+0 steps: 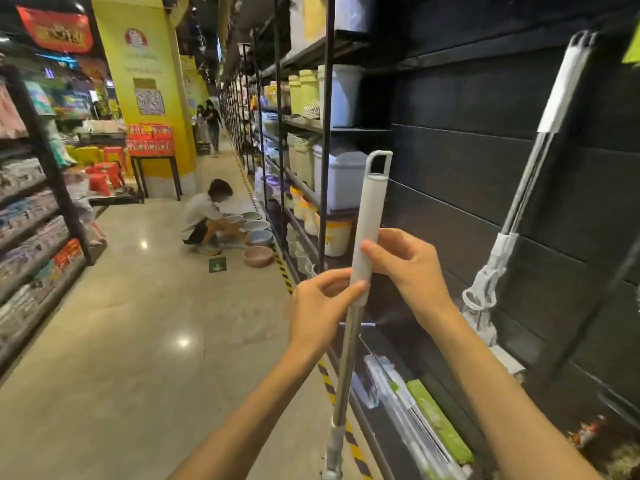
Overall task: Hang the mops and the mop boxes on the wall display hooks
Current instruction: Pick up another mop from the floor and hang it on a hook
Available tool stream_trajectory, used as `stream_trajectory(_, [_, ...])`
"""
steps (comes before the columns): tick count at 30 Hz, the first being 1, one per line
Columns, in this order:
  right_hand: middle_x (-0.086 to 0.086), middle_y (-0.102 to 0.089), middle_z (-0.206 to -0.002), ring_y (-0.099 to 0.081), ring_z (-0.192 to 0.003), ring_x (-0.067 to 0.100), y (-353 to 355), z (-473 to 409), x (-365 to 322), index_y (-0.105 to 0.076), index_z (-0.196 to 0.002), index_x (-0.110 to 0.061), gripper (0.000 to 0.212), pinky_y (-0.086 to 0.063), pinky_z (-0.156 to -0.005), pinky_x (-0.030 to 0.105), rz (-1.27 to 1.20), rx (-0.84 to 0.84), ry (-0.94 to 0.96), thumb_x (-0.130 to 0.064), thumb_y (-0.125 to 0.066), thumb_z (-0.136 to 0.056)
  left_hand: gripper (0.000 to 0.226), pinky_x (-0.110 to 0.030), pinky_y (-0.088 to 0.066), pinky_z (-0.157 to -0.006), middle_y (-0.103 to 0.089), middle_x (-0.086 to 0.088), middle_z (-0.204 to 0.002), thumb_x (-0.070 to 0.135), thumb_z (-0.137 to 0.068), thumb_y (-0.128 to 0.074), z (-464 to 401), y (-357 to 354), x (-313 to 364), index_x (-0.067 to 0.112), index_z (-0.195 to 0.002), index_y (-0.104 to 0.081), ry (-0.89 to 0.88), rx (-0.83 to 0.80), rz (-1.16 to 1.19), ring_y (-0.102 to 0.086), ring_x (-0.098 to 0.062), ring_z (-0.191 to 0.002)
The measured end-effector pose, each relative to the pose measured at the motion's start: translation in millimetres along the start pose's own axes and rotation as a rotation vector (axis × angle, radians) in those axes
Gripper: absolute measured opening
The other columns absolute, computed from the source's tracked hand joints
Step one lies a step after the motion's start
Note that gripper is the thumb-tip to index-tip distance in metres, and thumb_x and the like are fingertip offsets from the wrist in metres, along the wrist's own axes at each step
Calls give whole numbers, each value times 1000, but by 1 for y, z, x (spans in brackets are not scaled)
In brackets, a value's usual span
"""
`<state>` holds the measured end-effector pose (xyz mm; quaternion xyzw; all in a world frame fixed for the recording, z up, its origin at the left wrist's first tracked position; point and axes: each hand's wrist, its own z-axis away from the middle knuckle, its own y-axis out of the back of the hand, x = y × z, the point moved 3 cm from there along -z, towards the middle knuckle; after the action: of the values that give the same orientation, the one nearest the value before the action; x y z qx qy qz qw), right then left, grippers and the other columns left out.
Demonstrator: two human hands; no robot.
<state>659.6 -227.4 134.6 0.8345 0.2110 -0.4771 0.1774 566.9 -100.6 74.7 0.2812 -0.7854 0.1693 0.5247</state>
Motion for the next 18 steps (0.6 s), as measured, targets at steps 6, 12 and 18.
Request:
stream_trajectory(6, [-20, -80, -103, -77, -102, 8, 21, -77, 41, -74, -111, -29, 17, -62, -77, 22, 85, 157, 0, -25, -76, -95, 31, -31, -64, -89, -81, 10, -105, 29, -88, -83, -102, -31, -38, 20, -118, -80, -30, -149, 68, -77, -7, -97])
stream_trajectory(12, [-11, -81, -106, -78, -101, 14, 34, -146, 73, -77, -112, -25, 18, -65, -80, 27, 193, 358, 9, -27, -78, -94, 32, -36, -64, -93, -82, 10, -104, 32, -88, -83, -203, -59, -74, 21, -118, -80, -67, -362, 141, -77, -7, -99])
stream_trajectory(18, [-3, -82, -105, -78, -99, 19, 50, -208, 75, -79, -114, -13, 21, -65, -80, 29, 300, 526, 3, -23, -78, -95, 33, -44, -62, -96, -82, 9, -106, 36, -88, -83, -294, -96, -83, 22, -117, -80, -93, -562, 237, -77, -8, -101])
